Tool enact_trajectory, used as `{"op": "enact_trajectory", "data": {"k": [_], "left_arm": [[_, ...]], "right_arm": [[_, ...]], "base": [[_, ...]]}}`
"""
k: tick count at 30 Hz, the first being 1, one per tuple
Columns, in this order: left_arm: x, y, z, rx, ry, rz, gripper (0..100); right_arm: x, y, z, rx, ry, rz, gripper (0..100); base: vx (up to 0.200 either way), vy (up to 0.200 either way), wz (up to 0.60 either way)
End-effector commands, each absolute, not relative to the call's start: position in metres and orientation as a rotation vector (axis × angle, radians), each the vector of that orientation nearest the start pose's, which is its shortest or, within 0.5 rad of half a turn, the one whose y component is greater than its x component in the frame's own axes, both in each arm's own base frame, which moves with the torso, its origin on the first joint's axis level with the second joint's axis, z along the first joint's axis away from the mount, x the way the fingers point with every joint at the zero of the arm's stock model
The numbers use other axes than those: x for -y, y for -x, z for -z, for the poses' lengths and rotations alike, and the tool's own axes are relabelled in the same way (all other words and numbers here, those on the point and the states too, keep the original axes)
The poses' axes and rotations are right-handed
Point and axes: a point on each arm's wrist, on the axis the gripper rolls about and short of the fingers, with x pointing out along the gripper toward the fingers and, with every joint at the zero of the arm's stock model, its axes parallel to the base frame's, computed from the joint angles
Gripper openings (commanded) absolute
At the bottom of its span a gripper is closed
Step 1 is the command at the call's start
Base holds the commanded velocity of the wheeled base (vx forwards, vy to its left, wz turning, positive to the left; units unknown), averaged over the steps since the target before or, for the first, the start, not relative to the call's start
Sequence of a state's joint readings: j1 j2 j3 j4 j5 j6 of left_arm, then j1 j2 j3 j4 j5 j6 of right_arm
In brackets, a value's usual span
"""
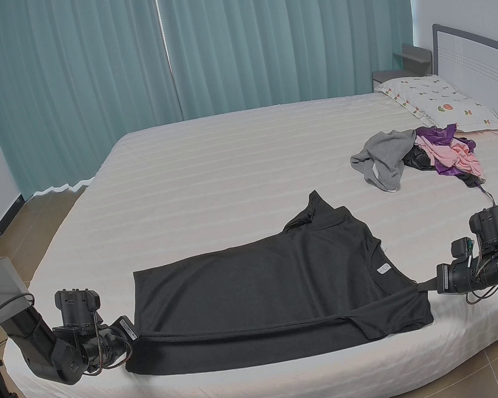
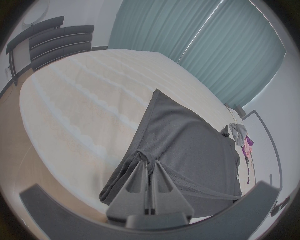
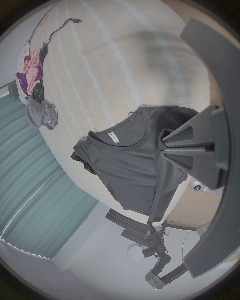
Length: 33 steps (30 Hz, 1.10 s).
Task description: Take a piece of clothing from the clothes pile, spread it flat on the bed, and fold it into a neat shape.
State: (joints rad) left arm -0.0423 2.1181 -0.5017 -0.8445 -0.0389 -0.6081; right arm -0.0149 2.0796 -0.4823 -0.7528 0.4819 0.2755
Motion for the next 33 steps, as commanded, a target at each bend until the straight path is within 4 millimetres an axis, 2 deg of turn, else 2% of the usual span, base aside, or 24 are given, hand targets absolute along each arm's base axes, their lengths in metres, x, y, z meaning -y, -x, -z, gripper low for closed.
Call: {"op": "enact_trajectory", "data": {"k": [1, 2, 3, 6, 11, 16, 19, 23, 28, 33], "left_arm": [[0.013, -0.305, 0.010, -0.804, 0.602, -0.183, 0], [0.014, -0.308, 0.012, -0.803, 0.625, -0.190, 0], [0.015, -0.310, 0.014, -0.804, 0.640, -0.197, 100], [0.015, -0.315, 0.015, -0.792, 0.662, -0.204, 100], [0.015, -0.313, 0.014, -0.794, 0.685, -0.207, 100], [0.011, -0.308, -0.005, -0.747, 0.743, -0.200, 100], [0.000, -0.297, -0.019, -0.721, 0.781, -0.177, 100], [-0.013, -0.291, -0.028, -0.704, 0.875, -0.178, 100], [-0.017, -0.286, -0.024, -0.741, 0.916, -0.159, 100], [-0.015, -0.283, -0.024, -0.756, 0.918, -0.145, 100]], "right_arm": [[-0.006, -0.288, 0.002, -0.920, -0.473, -0.318, 100], [-0.006, -0.289, 0.004, -0.925, -0.474, -0.317, 100], [-0.006, -0.290, 0.005, -0.925, -0.475, -0.317, 100], [-0.006, -0.294, 0.006, -0.921, -0.477, -0.318, 100], [-0.006, -0.293, 0.005, -0.920, -0.487, -0.312, 100], [-0.006, -0.289, -0.006, -0.904, -0.535, -0.291, 100], [-0.006, -0.279, -0.014, -0.899, -0.561, -0.277, 100], [-0.006, -0.262, -0.018, -0.919, -0.583, -0.264, 100], [-0.006, -0.243, -0.019, -0.946, -0.589, -0.231, 100], [-0.006, -0.238, -0.022, -0.944, -0.599, -0.206, 100]], "base": [[0.000, 0.000, 0.00], [0.000, 0.000, 0.00], [0.000, 0.000, 0.00], [0.000, 0.000, 0.00], [0.000, 0.000, 0.00], [0.000, 0.000, 0.00], [0.000, 0.000, 0.00], [0.000, 0.000, 0.00], [0.120, 0.000, 0.00], [0.000, 0.000, 0.00]]}}
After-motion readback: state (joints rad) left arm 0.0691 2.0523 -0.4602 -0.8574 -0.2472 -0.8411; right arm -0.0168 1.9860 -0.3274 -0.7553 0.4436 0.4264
